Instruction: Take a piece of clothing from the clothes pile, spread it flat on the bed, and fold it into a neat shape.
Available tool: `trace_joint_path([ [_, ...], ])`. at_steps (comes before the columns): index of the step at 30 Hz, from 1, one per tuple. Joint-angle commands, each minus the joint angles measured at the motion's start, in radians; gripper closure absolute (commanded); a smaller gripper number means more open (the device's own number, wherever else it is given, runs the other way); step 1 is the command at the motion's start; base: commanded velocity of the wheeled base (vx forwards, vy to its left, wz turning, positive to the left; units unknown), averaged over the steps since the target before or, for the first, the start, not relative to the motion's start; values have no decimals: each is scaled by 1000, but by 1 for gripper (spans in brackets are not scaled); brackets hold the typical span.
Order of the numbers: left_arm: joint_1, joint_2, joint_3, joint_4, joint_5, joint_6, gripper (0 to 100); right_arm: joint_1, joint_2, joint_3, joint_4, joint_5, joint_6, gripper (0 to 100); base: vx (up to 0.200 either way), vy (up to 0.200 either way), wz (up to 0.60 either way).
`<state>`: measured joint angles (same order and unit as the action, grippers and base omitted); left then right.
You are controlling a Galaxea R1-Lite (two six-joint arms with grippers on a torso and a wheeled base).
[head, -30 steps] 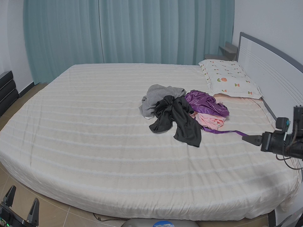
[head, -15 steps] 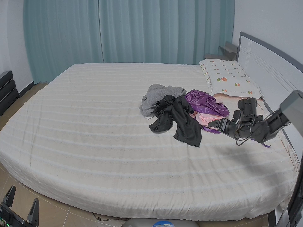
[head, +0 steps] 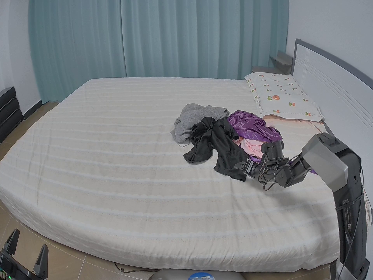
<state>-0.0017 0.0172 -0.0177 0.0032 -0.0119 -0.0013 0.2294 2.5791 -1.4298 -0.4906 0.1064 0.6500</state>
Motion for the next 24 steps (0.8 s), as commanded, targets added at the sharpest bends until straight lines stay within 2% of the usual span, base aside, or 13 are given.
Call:
trace_joint_path([
  [1,0,-11,18,0,0,0,0,16,56,-52,0,9,8,0,0,0,0],
  [11,0,-11,18,0,0,0,0,24,88,-127,7,30,23,0,0,0,0],
  [19,0,-11,18,0,0,0,0,45,125,-189,18,22,33,0,0,0,0],
  [20,0,-11,18,0,0,0,0,51,133,-209,44,16,33,100,0,0,0],
  [24,0,-11,18,0,0,0,0,50,136,-215,63,15,34,100,0,0,0],
])
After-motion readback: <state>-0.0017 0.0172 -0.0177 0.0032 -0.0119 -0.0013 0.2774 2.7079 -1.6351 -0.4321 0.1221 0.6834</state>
